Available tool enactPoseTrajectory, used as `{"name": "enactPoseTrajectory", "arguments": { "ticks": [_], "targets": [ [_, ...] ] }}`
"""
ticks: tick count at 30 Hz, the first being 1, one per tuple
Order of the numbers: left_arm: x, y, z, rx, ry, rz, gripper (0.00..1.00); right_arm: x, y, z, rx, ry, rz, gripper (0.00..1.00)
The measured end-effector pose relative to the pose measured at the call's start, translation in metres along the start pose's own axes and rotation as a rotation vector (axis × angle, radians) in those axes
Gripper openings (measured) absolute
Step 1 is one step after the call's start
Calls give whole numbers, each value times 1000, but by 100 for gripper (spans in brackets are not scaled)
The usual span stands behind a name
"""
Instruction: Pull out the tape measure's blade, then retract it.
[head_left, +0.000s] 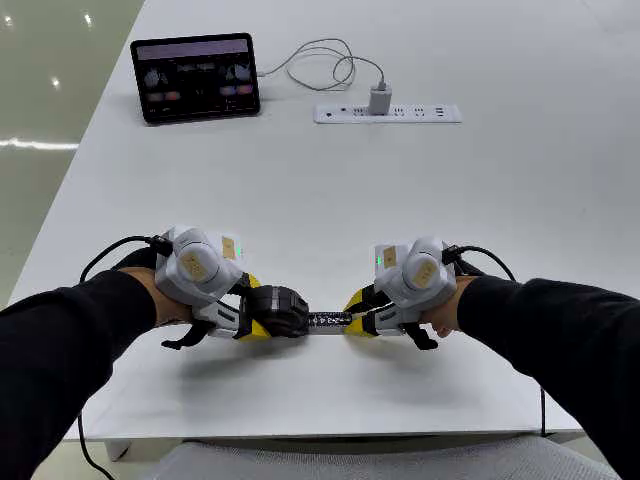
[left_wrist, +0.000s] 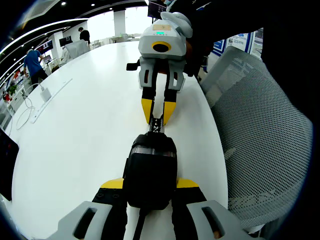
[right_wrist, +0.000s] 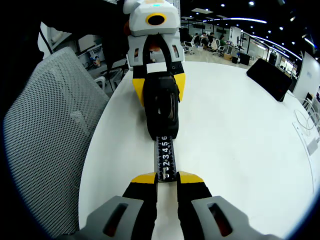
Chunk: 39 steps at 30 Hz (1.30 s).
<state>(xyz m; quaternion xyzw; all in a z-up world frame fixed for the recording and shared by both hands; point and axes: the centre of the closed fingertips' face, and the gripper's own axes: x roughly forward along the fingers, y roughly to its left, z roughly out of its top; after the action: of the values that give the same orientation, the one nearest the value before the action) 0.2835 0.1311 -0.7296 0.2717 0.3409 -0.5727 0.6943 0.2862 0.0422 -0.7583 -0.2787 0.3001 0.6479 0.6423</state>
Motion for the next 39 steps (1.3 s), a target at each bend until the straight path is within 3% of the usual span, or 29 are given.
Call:
{"name": "enactPoseTrajectory", "arguments": {
  "ticks": [39],
  "targets": [
    [1, 2, -1, -2, 6, 0, 30, -18, -2, -20, 19, 20, -21, 9]
  ]
}}
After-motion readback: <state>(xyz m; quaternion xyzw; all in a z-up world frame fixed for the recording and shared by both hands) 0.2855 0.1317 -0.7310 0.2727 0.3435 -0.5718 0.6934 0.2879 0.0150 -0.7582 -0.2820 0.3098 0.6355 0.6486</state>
